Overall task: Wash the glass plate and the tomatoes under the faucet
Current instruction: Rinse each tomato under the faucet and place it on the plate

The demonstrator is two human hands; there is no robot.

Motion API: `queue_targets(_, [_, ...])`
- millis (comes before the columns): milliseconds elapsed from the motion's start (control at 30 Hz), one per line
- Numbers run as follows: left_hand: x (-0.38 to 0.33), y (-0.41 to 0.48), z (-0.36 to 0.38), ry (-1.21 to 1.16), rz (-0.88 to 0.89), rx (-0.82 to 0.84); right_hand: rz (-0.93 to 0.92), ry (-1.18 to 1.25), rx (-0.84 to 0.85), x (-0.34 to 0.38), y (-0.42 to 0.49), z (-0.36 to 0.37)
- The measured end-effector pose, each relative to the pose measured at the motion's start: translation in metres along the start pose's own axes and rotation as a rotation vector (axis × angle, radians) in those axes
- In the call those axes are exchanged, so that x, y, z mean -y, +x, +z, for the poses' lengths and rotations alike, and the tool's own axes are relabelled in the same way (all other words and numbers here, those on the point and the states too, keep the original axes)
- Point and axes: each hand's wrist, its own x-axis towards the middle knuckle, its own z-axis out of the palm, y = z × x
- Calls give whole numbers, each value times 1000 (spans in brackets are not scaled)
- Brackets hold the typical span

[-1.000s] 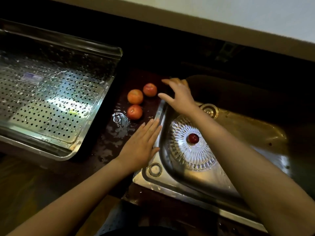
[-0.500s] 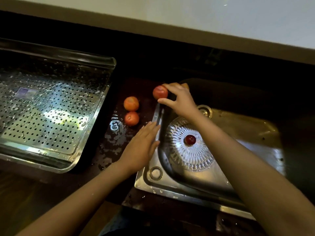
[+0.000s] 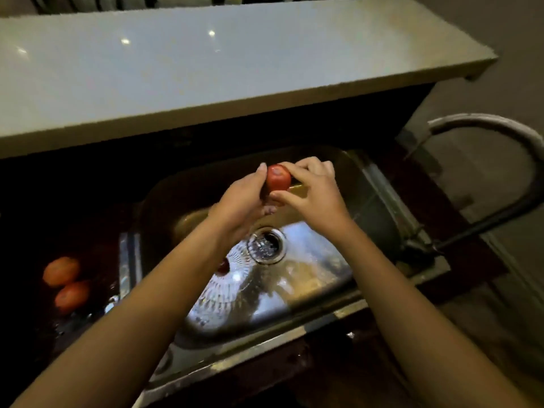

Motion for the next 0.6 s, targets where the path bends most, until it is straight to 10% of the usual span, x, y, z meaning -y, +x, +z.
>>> queue_targets(600, [63,100,181,-246,-369,232,822,-98,-254,-133,-81,-58])
